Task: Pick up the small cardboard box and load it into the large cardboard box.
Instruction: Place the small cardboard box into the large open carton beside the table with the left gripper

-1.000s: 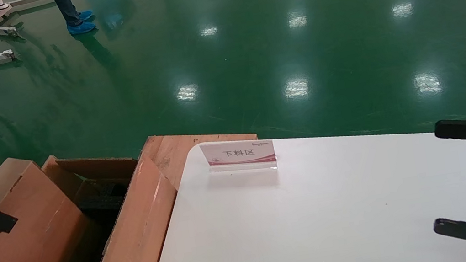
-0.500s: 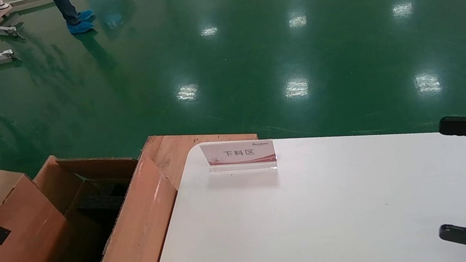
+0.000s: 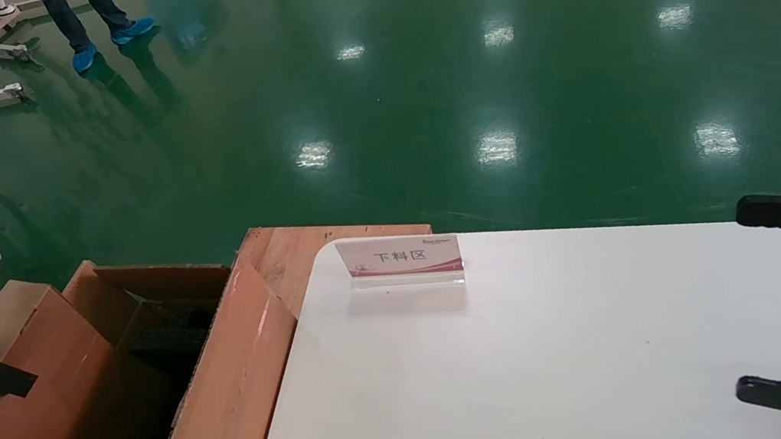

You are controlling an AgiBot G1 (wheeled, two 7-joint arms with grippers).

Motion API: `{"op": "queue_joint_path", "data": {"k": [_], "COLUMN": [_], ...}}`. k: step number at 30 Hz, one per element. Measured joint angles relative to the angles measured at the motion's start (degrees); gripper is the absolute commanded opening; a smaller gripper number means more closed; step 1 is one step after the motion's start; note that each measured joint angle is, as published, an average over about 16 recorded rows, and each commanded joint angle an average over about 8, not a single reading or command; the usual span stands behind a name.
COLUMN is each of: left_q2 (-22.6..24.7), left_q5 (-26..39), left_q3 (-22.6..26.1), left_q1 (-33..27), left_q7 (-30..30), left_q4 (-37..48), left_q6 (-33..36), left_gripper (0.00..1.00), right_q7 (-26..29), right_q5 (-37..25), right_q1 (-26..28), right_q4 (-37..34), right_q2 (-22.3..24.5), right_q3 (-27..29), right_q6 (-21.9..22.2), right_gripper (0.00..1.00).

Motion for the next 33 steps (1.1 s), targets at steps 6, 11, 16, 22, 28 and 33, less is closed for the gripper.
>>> {"op": "queue_joint_path", "data": {"k": [6, 11, 16, 22, 28, 33], "left_q2": [0.7, 1.5, 2.2, 3.2, 4.2, 5.0], "left_q5": [0.0, -0.5, -1.3, -2.2, -2.8, -3.3], "left_q3": [-0.1, -0.3, -0.6, -0.9, -0.9, -0.9], "left_q1": [3.2, 6.0, 8.8, 12.0, 15.0, 17.3], "left_q7": [0.1, 0.5, 1.2, 1.9, 2.3, 2.3], "left_q4": [1.4, 3.2, 5.5, 8.3, 10.7, 12.4], "left_q6": [-3.1, -5.4, -7.6, -9.7, -11.0, -11.4], "left_gripper": [0.00, 0.00, 0.00, 0.00, 0.00, 0.00], "right_q7": [0.0, 0.0, 0.0, 0.0, 0.0, -0.1], "right_q5": [0.0, 0.0, 0.0, 0.0, 0.1, 0.1], "right_q1": [0.0, 0.0, 0.0, 0.0, 0.0, 0.0], "right_q4": [0.0, 0.0, 0.0, 0.0, 0.0, 0.0], "right_q2": [0.0, 0.0, 0.0, 0.0, 0.0, 0.0], "right_q3": [0.0, 0.0, -0.1, -0.1, -0.1, -0.1], "right_q6": [0.0, 0.0, 0.0, 0.0, 0.0, 0.0], "right_gripper": [1.00, 1.00, 1.00, 1.00, 1.00, 1.00]}}
